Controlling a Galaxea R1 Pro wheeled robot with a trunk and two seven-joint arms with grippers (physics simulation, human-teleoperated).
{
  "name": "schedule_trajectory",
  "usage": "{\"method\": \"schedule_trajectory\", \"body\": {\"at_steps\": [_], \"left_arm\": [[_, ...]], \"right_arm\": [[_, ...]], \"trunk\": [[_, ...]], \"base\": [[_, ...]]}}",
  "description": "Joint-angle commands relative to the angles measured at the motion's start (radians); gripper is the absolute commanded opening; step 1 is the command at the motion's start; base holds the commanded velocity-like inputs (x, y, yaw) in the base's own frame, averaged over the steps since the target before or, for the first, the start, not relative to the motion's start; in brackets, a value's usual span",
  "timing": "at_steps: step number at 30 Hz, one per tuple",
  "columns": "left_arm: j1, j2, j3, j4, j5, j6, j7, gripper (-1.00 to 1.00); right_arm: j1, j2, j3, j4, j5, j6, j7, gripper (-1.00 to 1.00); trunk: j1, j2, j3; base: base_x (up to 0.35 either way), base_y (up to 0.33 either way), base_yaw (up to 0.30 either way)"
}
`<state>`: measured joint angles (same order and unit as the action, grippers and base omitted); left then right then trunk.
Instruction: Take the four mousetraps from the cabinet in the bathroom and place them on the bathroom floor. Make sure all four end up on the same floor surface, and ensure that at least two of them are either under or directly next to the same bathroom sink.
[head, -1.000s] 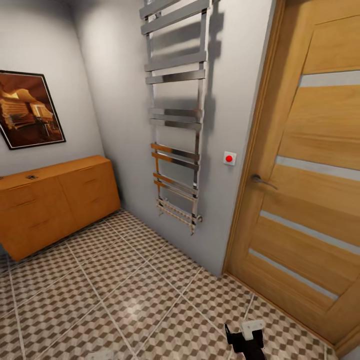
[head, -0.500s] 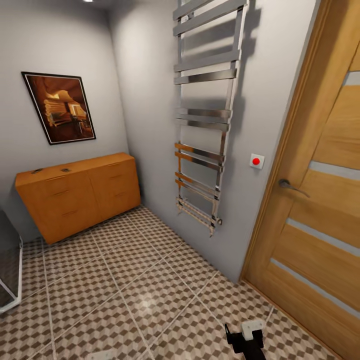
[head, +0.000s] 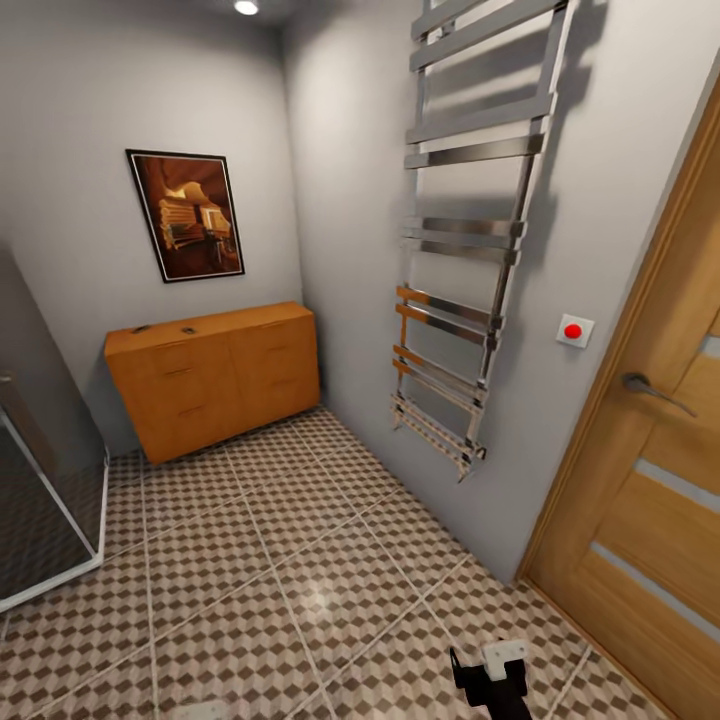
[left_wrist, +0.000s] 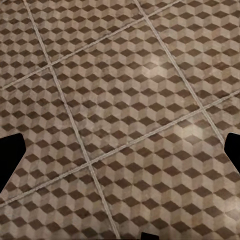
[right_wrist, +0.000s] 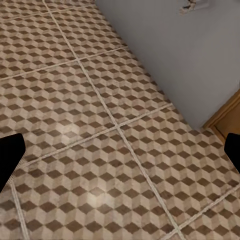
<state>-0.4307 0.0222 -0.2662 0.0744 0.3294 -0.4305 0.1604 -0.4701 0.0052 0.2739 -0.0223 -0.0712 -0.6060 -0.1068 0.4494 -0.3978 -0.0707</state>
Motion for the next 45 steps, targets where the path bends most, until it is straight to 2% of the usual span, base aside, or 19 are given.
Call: {"method": "schedule_trajectory", "body": {"at_steps": [1, 45], "left_arm": [[-0.002, -0.001, -0.008, 0.004, 0.005, -0.005, 0.002, 1.0], [-0.002, -0.002, -0.009, 0.004, 0.004, -0.005, 0.002, 1.0]], "right_arm": [[-0.001, 0.0, 0.009, 0.001, -0.007, -0.003, -0.004, 1.0], [-0.001, 0.0, 0.009, 0.001, -0.007, -0.003, -0.004, 1.0]], "trunk": [[0.001, -0.002, -0.002], [0.001, -0.002, -0.002]], "base": [[0.0, 0.0, 0.287], [0.0, 0.0, 0.287]]}}
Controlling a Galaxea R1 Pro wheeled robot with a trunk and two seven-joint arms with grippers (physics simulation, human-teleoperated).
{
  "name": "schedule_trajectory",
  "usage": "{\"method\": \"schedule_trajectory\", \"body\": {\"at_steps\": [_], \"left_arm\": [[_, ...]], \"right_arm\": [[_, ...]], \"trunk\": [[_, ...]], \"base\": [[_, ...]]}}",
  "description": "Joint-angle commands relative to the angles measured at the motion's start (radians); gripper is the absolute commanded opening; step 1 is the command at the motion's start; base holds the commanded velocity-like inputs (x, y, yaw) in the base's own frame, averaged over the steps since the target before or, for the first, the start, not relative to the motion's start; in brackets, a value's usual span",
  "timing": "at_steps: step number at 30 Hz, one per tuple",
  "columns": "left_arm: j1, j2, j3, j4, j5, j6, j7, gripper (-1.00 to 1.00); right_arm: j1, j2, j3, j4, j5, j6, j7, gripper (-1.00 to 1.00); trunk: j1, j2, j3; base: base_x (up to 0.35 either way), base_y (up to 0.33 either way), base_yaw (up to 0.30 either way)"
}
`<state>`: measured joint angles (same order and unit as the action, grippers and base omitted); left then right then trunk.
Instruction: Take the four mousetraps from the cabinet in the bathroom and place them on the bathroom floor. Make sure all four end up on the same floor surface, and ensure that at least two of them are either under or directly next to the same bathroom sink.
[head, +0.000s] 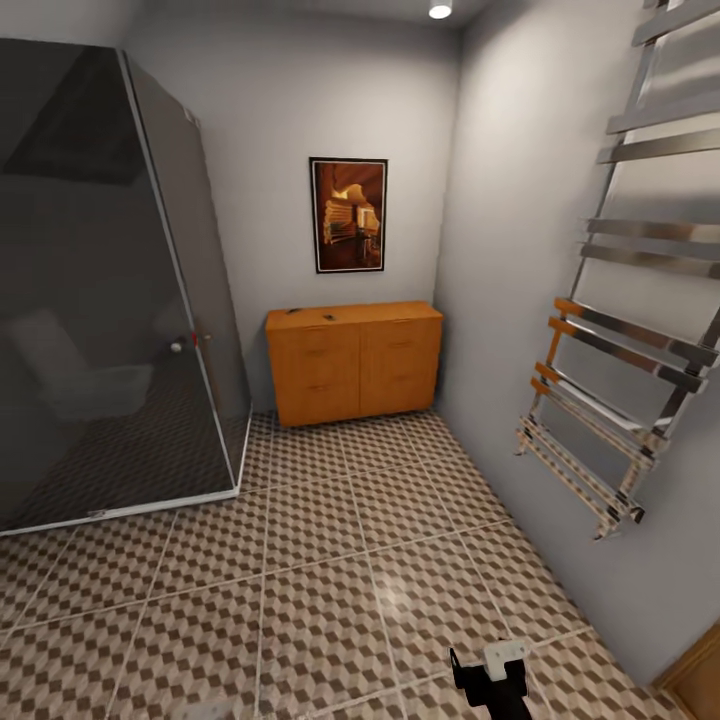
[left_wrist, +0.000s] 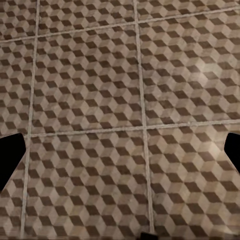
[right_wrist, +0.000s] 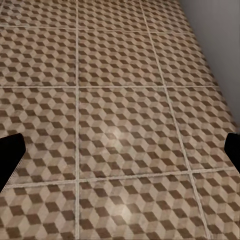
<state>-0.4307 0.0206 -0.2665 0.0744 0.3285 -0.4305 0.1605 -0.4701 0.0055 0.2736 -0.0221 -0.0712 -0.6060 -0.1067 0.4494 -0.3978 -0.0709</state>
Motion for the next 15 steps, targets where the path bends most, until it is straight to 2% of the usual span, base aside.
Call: {"method": "schedule_trajectory", "body": {"at_steps": [1, 8, 15], "left_arm": [[-0.002, -0.001, -0.008, 0.004, 0.005, -0.005, 0.002, 1.0], [-0.002, -0.001, -0.008, 0.004, 0.004, -0.005, 0.002, 1.0], [-0.002, -0.001, -0.008, 0.004, 0.004, -0.005, 0.002, 1.0]], "right_arm": [[-0.001, 0.0, 0.009, 0.001, -0.007, -0.003, -0.004, 1.0], [-0.001, 0.0, 0.009, 0.001, -0.007, -0.003, -0.004, 1.0], [-0.001, -0.001, 0.01, 0.001, -0.007, -0.003, -0.002, 1.0]], "trunk": [[0.001, -0.002, -0.002], [0.001, -0.002, -0.002], [0.001, -0.002, -0.002]], "base": [[0.005, 0.0, 0.285], [0.049, -0.024, 0.266], [0.124, -0.109, 0.08]]}}
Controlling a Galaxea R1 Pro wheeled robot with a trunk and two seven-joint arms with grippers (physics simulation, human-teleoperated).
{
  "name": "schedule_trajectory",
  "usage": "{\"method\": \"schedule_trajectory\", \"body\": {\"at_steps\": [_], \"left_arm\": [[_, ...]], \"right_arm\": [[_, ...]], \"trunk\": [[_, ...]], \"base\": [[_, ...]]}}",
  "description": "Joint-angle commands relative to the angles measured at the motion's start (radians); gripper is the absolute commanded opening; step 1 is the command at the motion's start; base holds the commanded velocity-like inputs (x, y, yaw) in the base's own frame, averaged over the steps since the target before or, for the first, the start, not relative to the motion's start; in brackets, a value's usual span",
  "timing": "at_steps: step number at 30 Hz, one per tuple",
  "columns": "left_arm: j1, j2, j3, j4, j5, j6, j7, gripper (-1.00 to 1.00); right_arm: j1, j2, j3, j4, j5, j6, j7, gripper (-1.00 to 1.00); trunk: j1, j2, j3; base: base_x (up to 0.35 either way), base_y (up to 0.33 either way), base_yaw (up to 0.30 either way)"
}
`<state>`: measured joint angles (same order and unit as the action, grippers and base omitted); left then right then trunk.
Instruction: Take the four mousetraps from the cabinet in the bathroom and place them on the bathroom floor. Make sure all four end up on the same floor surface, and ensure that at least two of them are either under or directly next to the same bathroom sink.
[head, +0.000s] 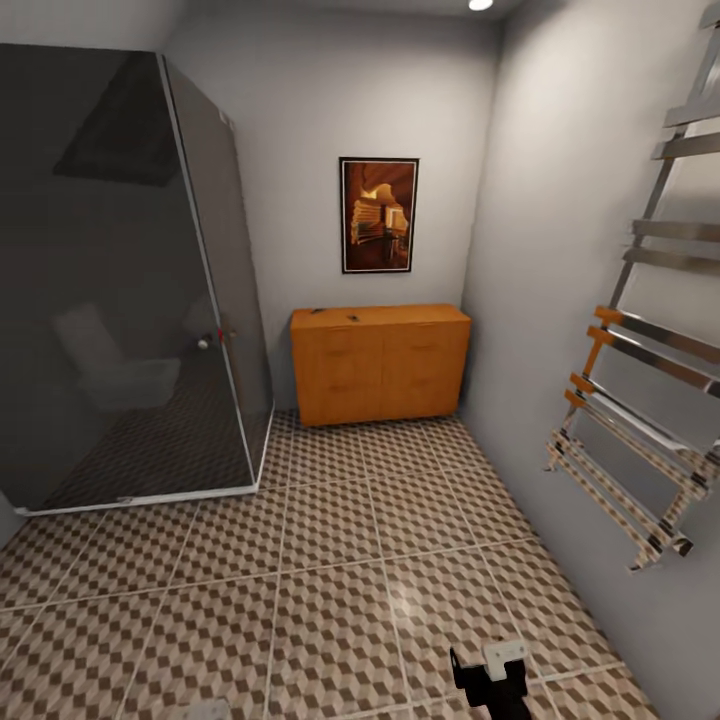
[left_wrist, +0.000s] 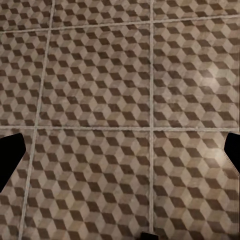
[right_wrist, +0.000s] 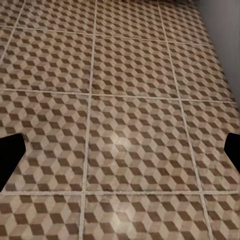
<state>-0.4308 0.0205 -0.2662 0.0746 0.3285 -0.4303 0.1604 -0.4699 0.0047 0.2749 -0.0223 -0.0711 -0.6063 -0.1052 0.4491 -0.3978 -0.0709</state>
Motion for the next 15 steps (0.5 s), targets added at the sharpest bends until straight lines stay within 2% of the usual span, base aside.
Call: {"method": "schedule_trajectory", "body": {"at_steps": [1, 15], "left_arm": [[-0.002, -0.001, -0.008, 0.004, 0.004, -0.005, 0.002, 1.0], [-0.002, -0.001, -0.008, 0.004, 0.005, -0.005, 0.002, 1.0]], "right_arm": [[-0.001, 0.0, 0.009, 0.001, -0.007, -0.003, -0.004, 1.0], [-0.001, 0.0, 0.009, 0.001, -0.007, -0.003, -0.004, 1.0]], "trunk": [[0.001, -0.002, -0.002], [0.001, -0.002, -0.002]], "base": [[0.162, -0.119, 0.018], [0.218, -0.087, 0.004]]}}
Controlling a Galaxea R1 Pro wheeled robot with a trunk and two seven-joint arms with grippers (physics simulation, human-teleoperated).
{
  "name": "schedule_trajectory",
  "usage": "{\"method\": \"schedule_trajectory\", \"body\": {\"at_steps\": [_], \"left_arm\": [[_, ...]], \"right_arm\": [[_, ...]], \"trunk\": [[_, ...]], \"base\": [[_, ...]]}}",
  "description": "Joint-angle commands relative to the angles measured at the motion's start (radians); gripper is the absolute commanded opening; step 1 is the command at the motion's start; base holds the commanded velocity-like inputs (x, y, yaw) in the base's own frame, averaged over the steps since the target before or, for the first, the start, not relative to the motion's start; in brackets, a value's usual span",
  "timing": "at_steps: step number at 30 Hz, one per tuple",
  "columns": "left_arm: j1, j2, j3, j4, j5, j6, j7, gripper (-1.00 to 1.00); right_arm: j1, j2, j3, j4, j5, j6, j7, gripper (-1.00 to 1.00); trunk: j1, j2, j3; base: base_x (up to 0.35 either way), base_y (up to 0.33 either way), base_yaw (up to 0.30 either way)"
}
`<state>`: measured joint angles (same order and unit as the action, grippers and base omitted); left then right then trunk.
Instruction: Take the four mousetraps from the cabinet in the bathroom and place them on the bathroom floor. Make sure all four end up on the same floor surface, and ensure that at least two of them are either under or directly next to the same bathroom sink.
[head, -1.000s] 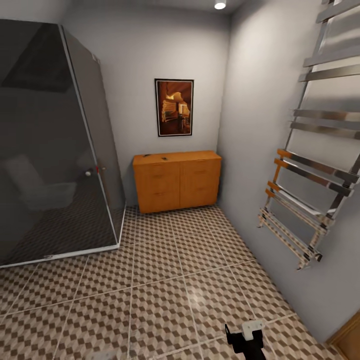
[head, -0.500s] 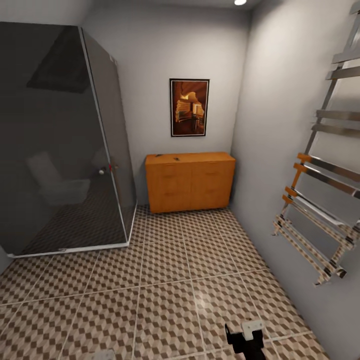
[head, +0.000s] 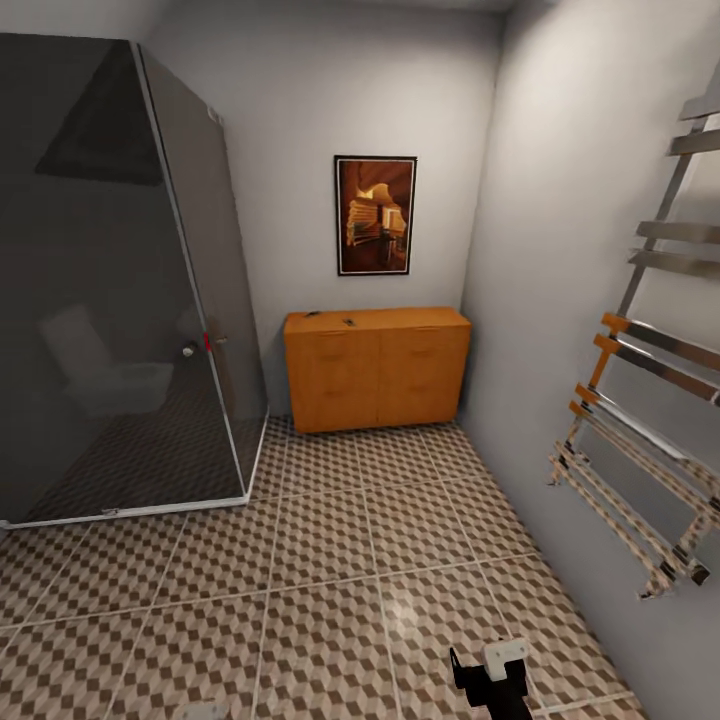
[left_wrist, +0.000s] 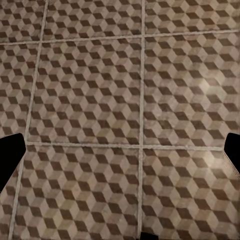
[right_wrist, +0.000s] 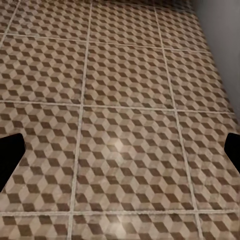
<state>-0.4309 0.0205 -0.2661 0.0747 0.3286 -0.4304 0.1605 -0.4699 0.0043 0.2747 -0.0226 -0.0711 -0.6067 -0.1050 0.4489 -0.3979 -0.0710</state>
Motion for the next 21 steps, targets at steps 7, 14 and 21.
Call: {"method": "schedule_trajectory", "body": {"at_steps": [7, 14, 21], "left_arm": [[-0.002, -0.001, -0.008, 0.004, 0.005, -0.005, 0.002, 1.0], [-0.002, -0.001, -0.008, 0.004, 0.005, -0.005, 0.002, 1.0], [-0.002, -0.001, -0.009, 0.004, 0.005, -0.005, 0.002, 1.0]], "right_arm": [[-0.001, 0.001, 0.009, 0.001, -0.007, -0.004, -0.004, 1.0], [-0.001, 0.002, 0.009, 0.002, -0.007, -0.005, -0.005, 1.0], [-0.001, 0.001, 0.009, 0.001, -0.007, -0.004, -0.004, 1.0]], "trunk": [[0.001, -0.002, -0.002], [0.001, -0.002, -0.002], [0.001, -0.002, -0.002]], "base": [[0.249, -0.017, 0.0], [0.254, -0.002, 0.097], [0.255, 0.0, 0.154]]}}
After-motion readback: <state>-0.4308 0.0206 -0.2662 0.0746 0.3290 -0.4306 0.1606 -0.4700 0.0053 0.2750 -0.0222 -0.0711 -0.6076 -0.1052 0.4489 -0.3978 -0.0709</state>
